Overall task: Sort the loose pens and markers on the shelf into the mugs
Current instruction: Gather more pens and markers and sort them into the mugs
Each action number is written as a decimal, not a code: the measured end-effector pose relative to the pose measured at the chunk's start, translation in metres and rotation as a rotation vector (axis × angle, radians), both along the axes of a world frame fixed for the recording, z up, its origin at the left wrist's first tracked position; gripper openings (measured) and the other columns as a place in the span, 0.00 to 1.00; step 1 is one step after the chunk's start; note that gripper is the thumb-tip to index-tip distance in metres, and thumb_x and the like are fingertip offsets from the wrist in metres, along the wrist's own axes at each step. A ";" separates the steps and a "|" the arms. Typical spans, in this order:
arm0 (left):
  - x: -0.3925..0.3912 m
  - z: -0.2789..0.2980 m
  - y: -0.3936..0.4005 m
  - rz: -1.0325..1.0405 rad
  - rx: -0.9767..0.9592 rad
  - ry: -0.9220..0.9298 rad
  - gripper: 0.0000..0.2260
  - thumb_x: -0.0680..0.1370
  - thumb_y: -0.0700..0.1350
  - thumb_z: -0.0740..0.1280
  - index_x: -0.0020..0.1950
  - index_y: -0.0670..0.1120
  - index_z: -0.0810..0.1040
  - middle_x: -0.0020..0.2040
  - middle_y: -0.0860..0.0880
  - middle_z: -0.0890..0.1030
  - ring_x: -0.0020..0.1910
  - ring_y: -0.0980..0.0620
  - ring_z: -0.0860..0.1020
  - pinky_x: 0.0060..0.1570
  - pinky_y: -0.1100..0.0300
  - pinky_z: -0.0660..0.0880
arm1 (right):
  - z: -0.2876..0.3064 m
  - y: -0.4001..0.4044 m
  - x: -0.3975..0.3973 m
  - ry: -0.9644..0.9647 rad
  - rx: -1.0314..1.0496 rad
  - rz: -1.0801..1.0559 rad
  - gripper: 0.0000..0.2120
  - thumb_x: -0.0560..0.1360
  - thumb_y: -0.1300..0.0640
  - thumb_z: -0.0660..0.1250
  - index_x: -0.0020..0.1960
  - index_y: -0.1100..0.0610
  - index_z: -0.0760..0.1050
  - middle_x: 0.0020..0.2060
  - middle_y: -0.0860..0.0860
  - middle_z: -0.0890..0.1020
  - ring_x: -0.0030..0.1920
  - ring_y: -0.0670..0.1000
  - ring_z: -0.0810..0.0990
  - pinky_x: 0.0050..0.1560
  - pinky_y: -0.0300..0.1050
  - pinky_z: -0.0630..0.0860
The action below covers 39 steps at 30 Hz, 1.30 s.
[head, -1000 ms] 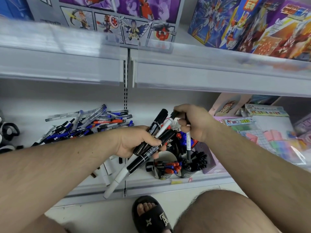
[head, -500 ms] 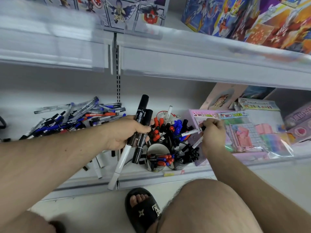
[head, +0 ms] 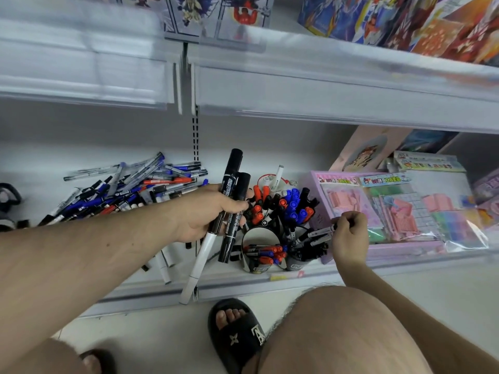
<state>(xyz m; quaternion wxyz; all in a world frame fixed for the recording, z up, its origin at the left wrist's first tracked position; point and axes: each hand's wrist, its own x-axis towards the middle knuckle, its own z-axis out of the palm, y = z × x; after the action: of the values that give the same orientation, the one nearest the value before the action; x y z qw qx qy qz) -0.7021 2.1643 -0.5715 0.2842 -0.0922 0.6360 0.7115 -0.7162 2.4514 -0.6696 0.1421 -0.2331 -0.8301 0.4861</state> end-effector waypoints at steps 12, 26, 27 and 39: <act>-0.002 -0.003 0.000 -0.061 -0.034 0.052 0.13 0.77 0.38 0.68 0.57 0.53 0.82 0.45 0.51 0.84 0.43 0.53 0.81 0.39 0.59 0.70 | -0.028 -0.010 -0.004 -0.523 0.984 0.618 0.29 0.82 0.40 0.41 0.79 0.51 0.55 0.78 0.52 0.57 0.75 0.59 0.57 0.72 0.58 0.55; 0.002 0.006 0.005 -0.266 -0.067 0.081 0.12 0.78 0.35 0.67 0.51 0.52 0.80 0.45 0.50 0.83 0.44 0.55 0.81 0.51 0.56 0.73 | 0.126 -0.089 -0.002 -0.143 -0.103 0.758 0.26 0.75 0.52 0.72 0.69 0.44 0.66 0.50 0.48 0.80 0.40 0.43 0.79 0.44 0.38 0.74; 0.003 0.008 0.007 -0.291 -0.082 0.085 0.10 0.78 0.36 0.67 0.51 0.51 0.80 0.43 0.52 0.83 0.43 0.56 0.81 0.49 0.59 0.73 | 0.130 -0.094 -0.001 -0.155 -0.120 0.819 0.30 0.75 0.54 0.73 0.71 0.43 0.63 0.50 0.49 0.80 0.38 0.43 0.80 0.40 0.36 0.73; 0.001 0.007 0.007 -0.529 -0.178 0.124 0.04 0.81 0.40 0.64 0.54 0.42 0.77 0.39 0.49 0.80 0.35 0.52 0.78 0.46 0.54 0.75 | 0.130 -0.083 -0.001 -0.263 -0.583 0.739 0.21 0.76 0.72 0.54 0.60 0.55 0.76 0.44 0.62 0.78 0.25 0.53 0.70 0.24 0.39 0.60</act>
<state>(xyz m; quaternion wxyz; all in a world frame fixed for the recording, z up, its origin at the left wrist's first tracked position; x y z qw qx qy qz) -0.7006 2.1711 -0.5646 0.4114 0.0958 0.7139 0.5585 -0.7177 2.3682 -0.5397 -0.2171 -0.0124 -0.6975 0.6828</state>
